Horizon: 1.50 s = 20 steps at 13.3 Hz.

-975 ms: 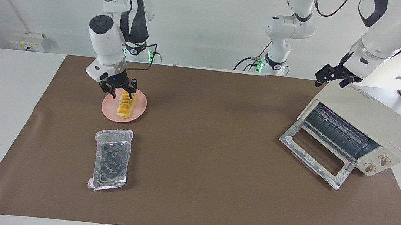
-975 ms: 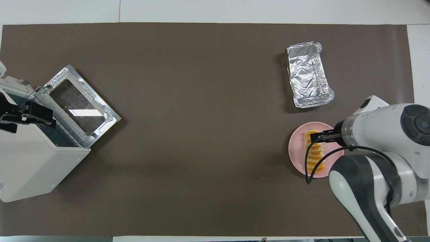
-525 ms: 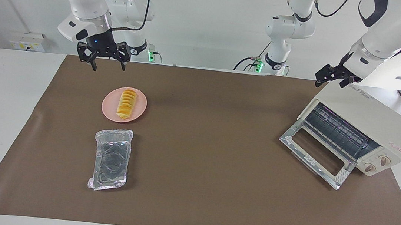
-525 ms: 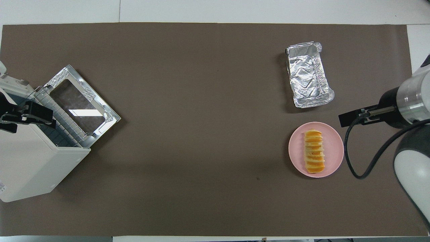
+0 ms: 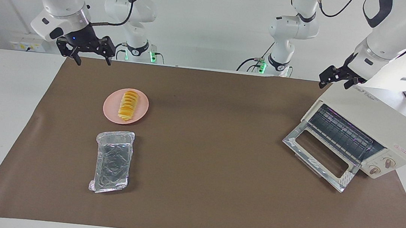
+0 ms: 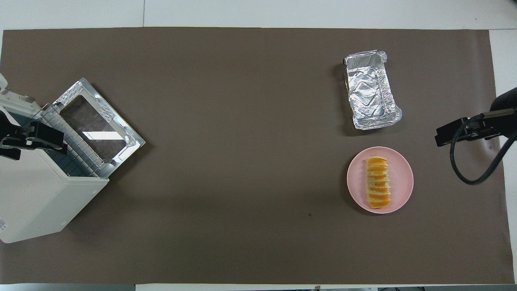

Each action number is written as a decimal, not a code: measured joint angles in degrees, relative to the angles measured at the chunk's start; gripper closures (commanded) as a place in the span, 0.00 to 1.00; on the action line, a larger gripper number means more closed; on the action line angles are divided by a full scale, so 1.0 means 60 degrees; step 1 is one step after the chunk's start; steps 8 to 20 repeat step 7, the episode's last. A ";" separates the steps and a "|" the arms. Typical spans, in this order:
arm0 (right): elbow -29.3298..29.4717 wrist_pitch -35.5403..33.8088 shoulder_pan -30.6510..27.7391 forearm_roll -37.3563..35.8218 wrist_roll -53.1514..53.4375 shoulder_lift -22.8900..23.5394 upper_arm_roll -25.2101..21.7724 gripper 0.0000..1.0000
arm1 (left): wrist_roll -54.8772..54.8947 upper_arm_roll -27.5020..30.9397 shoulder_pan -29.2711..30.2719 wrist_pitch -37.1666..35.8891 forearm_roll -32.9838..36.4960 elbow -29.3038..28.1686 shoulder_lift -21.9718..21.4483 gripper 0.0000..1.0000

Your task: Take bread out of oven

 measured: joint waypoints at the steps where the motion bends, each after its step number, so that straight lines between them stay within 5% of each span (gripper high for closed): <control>1: 0.0084 -0.0061 -0.0044 0.0010 -0.0011 -0.0001 0.0001 0.00 | 0.0000 0.0000 0.0000 0.0000 0.0000 0.0000 0.0000 0.00; 20: 0.0335 -0.0085 -0.0192 0.0047 -0.0025 0.0003 0.0013 0.00 | 0.0000 0.0000 0.0000 0.0000 0.0000 0.0000 0.0000 0.00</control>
